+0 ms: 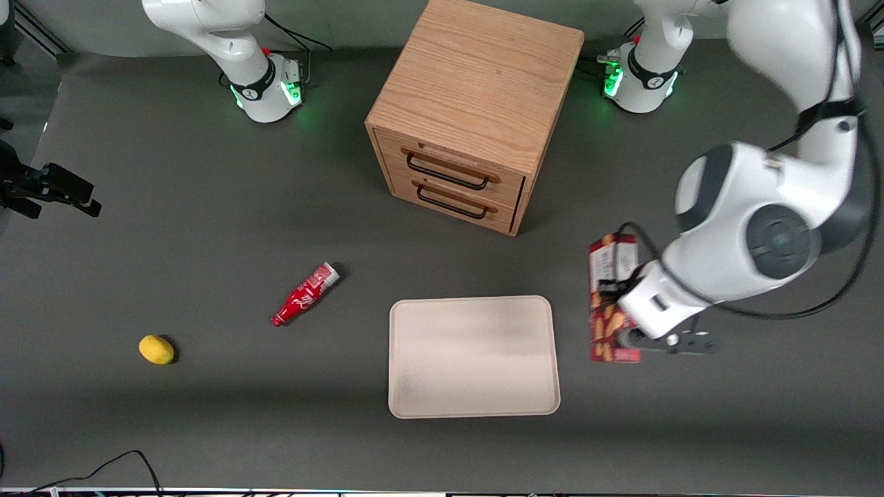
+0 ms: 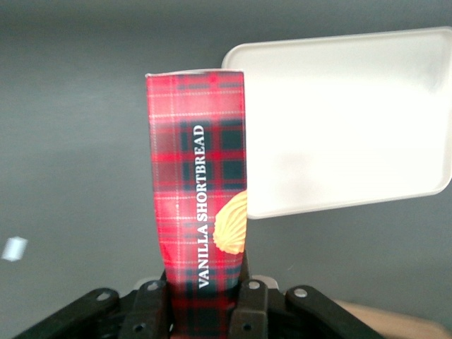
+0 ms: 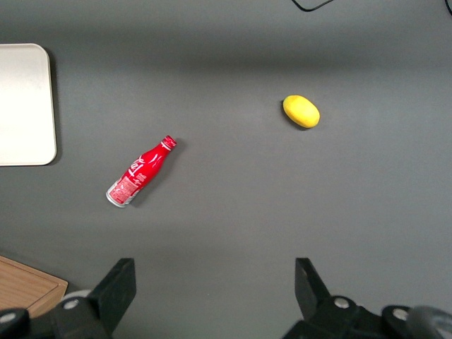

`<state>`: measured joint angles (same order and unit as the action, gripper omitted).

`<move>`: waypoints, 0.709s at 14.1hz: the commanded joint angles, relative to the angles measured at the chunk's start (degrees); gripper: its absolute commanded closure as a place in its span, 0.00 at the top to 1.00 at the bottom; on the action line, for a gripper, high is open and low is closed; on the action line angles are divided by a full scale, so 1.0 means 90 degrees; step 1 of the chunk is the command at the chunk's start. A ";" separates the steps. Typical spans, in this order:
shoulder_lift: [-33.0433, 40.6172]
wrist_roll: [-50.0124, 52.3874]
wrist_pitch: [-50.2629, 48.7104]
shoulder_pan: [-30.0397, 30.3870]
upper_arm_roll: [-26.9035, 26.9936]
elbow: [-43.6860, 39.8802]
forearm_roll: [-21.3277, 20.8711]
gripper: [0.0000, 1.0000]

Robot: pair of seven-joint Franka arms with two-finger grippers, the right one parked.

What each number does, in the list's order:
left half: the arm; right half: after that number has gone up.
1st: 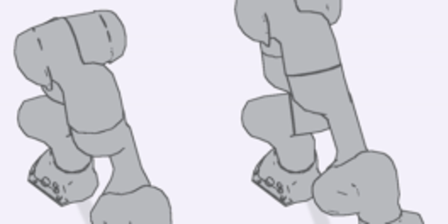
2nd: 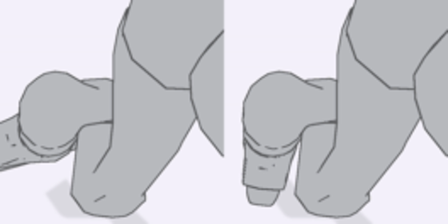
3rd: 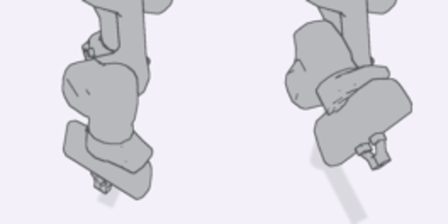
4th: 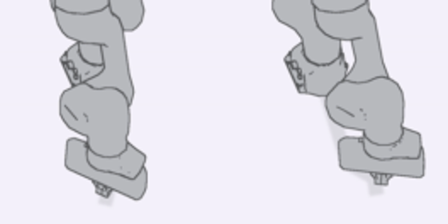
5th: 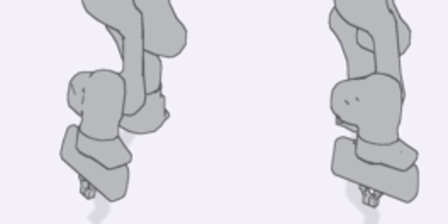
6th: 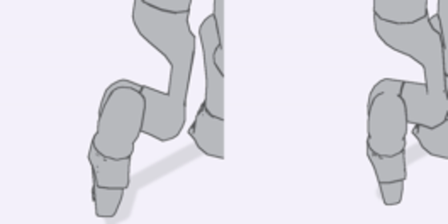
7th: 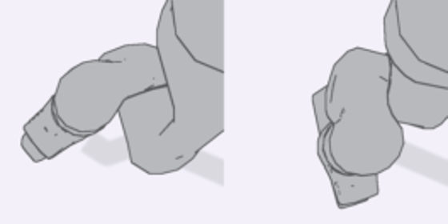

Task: Place red cookie box on tray
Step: 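Lift the box and carry it with the left gripper over the tray, then lower the box onto the tray and open the left gripper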

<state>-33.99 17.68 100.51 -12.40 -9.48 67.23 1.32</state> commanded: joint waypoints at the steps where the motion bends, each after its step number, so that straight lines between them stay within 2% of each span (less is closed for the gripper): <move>1: -0.0987 0.1051 0.0480 -0.0564 0.0027 -0.1024 -0.0410 0.00; 5: -0.1778 0.1853 0.1312 -0.1033 0.0066 -0.1277 -0.1024 0.00; 10: -0.2219 0.1863 0.1741 -0.1044 0.0115 -0.1288 -0.1533 0.00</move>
<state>-52.02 33.19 115.55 -21.09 -9.09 58.47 -10.16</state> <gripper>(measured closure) 0.678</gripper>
